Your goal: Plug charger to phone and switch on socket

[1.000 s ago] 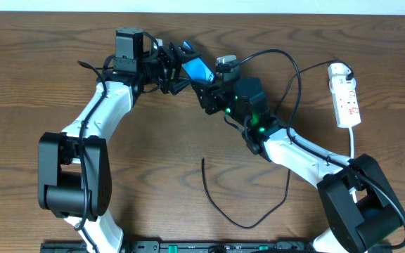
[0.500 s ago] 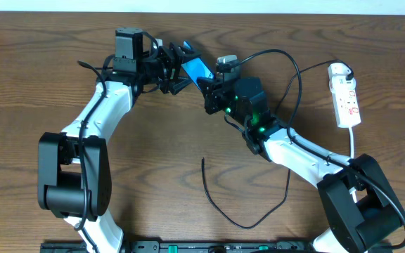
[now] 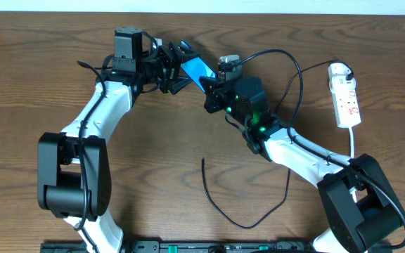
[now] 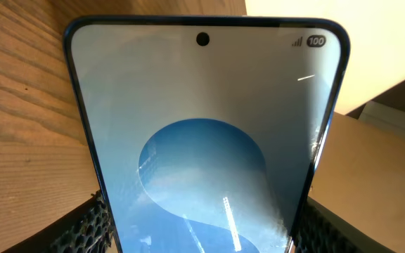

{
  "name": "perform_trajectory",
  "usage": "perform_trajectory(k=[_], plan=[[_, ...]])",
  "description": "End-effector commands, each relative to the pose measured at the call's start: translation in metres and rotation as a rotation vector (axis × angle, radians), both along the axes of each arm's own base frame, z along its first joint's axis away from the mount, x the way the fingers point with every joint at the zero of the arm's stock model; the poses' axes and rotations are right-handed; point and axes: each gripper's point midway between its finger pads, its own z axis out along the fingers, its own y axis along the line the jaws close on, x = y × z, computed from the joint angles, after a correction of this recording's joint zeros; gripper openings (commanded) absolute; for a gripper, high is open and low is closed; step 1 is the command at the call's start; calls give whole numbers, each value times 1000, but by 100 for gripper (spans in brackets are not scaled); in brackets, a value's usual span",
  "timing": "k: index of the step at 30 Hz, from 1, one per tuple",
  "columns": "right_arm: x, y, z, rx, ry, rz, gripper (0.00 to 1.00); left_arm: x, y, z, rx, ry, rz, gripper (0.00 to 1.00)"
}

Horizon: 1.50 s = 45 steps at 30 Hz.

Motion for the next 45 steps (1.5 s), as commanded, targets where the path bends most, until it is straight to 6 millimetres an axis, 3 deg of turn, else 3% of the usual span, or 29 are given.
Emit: perform_trajectory(k=[1,3,4,5,7,10,13,30,45], plan=[[-3,11,6,6,-20,46,1,-5,-5,16,-27,-24,-25,8],[-3,11,6,6,-20,46,1,-5,-5,16,-27,-24,-25,17],[-3,11,6,6,-20,46,1,-5,-5,16,-27,-24,-25,27],[-3,12,6,6,-20,46,1,-5,-5,16,-27,-24,-25,45],[-3,11,6,6,-20,46,1,-5,-5,16,-27,-24,-25,61],[-3,11,6,6,-20,46,1,-5,-5,16,-27,-24,-25,79],[-3,11,6,6,-20,46,1,-5,-5,16,-27,-24,-25,90],[-3,11,6,7,-19,46,1,-10,-4,10,0,-28,-47,93],[9,-10,-1,45,54,-20,1,-16,-2,1,22,-5,-63,93]])
